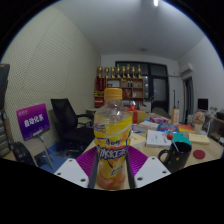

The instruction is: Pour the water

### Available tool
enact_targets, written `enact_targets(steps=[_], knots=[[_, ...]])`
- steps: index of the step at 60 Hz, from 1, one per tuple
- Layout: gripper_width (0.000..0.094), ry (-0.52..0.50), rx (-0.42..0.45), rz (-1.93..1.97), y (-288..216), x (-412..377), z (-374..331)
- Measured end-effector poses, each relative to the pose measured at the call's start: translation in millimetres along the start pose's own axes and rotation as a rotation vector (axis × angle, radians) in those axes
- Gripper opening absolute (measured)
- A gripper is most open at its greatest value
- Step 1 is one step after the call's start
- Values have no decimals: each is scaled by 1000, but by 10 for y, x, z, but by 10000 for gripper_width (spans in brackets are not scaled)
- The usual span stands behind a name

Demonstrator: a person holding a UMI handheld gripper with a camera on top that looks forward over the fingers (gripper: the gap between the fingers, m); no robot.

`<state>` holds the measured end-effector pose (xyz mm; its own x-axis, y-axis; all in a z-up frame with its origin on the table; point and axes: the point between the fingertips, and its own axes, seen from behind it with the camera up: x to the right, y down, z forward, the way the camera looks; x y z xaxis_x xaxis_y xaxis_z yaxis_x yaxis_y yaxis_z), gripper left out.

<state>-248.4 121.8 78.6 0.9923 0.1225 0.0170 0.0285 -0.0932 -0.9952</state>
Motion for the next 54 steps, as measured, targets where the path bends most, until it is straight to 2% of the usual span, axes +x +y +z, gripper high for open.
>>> enact_targets(steps=[10,11,13,14,19,25,31,34,40,43,54], knots=[[421,-44,-20,32,14,-23,22],[389,-49,-20,31,12,-29,24],[390,-57,-24,37,9,-27,23],[352,-63,-25,41,7,-34,22],[351,-112,-25,151,-61,-15,-16],[350,-186,-65,498,-259,-40,-106],[350,-306,-119,922,-405,108,-199],[351,-323,-155,1121,-485,45,-295],[351,-412,-213,1418,-439,288,-350],[349,-426,-233,1548,-588,186,-652],[351,-477,-234,1877,-633,509,-725]])
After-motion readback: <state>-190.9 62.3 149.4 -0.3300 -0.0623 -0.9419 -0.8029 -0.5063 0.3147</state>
